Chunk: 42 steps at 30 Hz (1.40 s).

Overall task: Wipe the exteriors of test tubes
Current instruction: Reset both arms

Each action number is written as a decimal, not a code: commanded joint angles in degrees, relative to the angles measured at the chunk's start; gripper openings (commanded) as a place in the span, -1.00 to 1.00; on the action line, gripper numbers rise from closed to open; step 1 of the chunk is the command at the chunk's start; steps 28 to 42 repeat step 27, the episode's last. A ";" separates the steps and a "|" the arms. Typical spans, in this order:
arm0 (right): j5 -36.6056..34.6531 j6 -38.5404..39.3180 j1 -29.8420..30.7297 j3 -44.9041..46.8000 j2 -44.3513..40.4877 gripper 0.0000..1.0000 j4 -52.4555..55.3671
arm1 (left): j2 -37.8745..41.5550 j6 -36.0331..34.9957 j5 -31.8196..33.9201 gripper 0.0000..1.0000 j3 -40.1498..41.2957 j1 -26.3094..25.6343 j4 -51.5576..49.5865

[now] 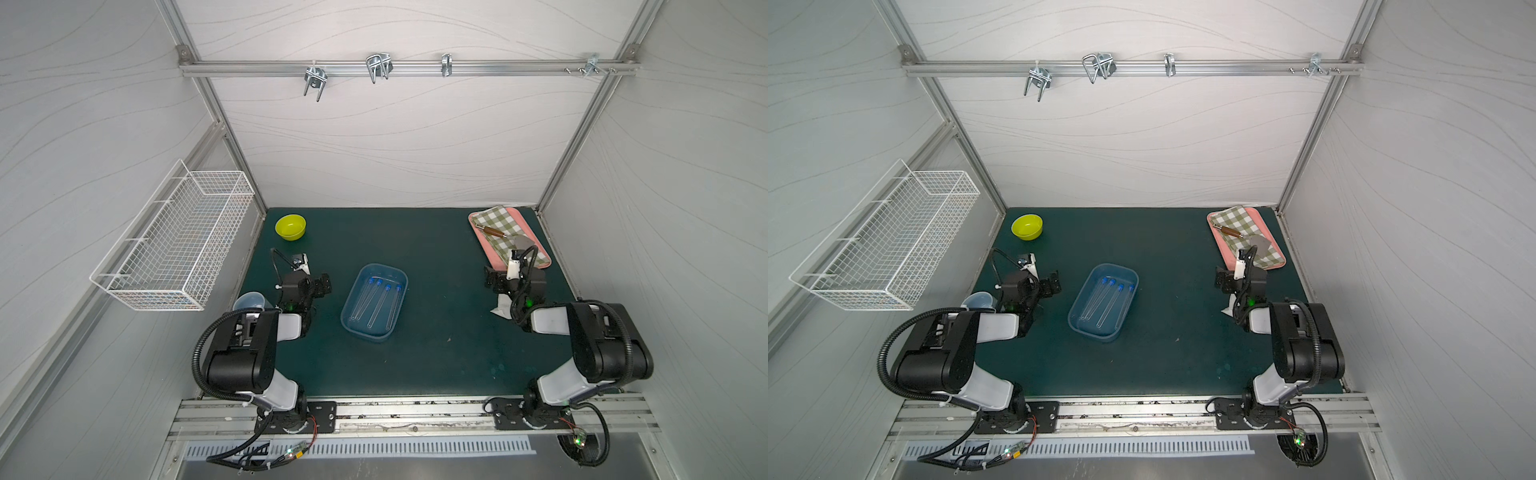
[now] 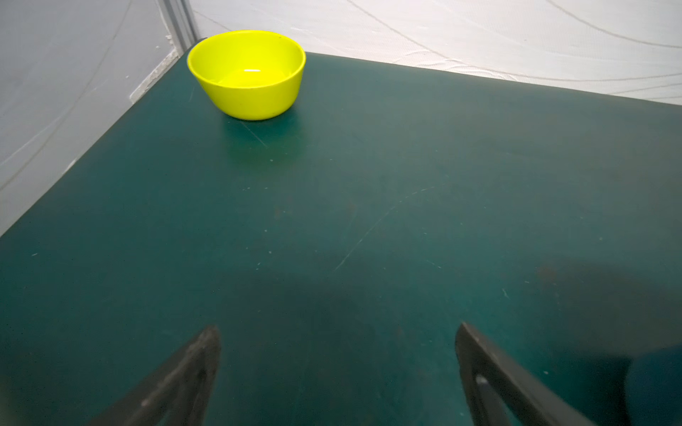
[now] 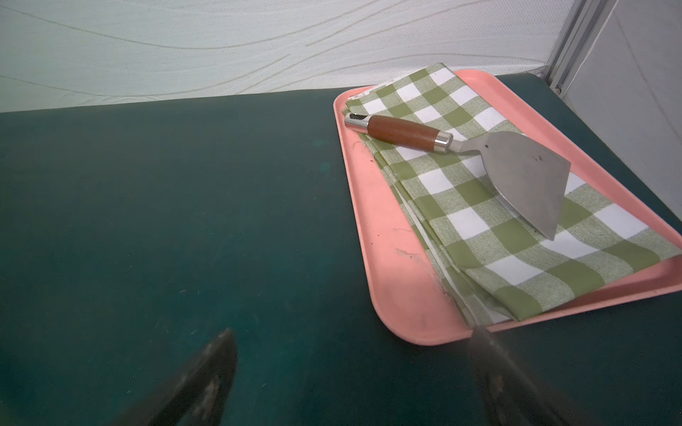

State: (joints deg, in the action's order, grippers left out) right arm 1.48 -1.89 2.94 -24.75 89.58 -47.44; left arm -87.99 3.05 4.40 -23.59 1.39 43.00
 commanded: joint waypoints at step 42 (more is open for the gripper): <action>-0.34 0.92 0.27 -0.21 0.67 0.97 0.51 | -0.34 -1.08 -0.78 1.00 -1.89 0.81 1.30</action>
